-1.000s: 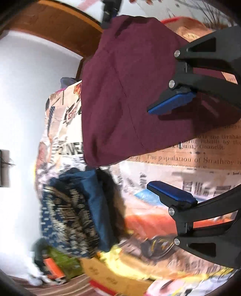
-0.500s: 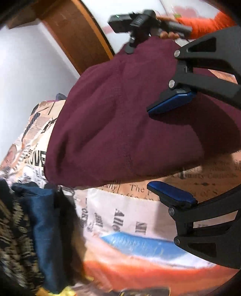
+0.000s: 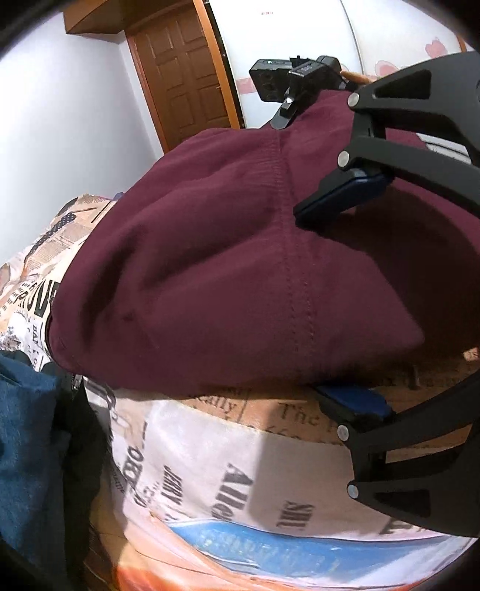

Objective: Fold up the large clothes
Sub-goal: 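Grasp the folded top with the left gripper while the right gripper grasps it too, lift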

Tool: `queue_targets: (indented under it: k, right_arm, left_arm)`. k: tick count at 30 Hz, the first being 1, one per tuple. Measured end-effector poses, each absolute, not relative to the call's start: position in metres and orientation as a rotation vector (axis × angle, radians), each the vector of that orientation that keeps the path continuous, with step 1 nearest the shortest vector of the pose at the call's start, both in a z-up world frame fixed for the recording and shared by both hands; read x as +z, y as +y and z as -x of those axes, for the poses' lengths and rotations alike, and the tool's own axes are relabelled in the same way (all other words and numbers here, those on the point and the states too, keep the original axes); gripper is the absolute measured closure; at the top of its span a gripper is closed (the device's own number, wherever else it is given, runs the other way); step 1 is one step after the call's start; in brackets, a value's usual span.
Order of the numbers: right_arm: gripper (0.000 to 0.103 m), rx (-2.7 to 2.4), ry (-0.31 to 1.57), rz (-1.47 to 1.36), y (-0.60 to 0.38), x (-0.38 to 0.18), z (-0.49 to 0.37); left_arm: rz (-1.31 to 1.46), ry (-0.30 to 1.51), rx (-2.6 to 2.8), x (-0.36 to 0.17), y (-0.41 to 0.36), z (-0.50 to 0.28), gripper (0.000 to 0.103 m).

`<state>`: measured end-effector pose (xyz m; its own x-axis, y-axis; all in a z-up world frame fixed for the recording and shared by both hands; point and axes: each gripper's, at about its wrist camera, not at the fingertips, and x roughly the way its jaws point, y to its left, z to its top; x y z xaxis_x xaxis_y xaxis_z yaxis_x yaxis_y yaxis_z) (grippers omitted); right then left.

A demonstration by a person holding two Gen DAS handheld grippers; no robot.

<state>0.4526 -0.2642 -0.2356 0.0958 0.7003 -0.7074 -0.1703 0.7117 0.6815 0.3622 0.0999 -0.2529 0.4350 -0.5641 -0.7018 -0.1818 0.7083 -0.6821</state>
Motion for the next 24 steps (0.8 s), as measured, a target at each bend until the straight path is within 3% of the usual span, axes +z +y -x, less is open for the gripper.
queue_targets:
  k: [5,8,10,16,24]
  right_arm:
    - [0.042,0.677,1.335,-0.512,-0.265,-0.228,-0.447]
    - [0.056,0.658,1.329,-0.493,-0.263,-0.218,-0.439]
    - [0.064,0.656,1.327,-0.481,-0.261,-0.21,-0.433]
    - [0.073,0.686,1.281,-0.43,-0.253,-0.177,-0.415]
    - [0.074,0.774,1.113,-0.399,-0.228,-0.104,-0.407]
  left_arm:
    - [0.792,1.123,-0.257,-0.247,0.094,-0.354,0.026]
    - [0.768,1.123,-0.265,-0.24,0.093,-0.353,0.039]
    - [0.755,1.117,-0.263,-0.23,0.094,-0.351,0.054]
    - [0.617,1.023,-0.244,-0.184,0.091,-0.328,0.07]
    - [0.488,0.832,-0.261,-0.082,0.112,-0.297,0.073]
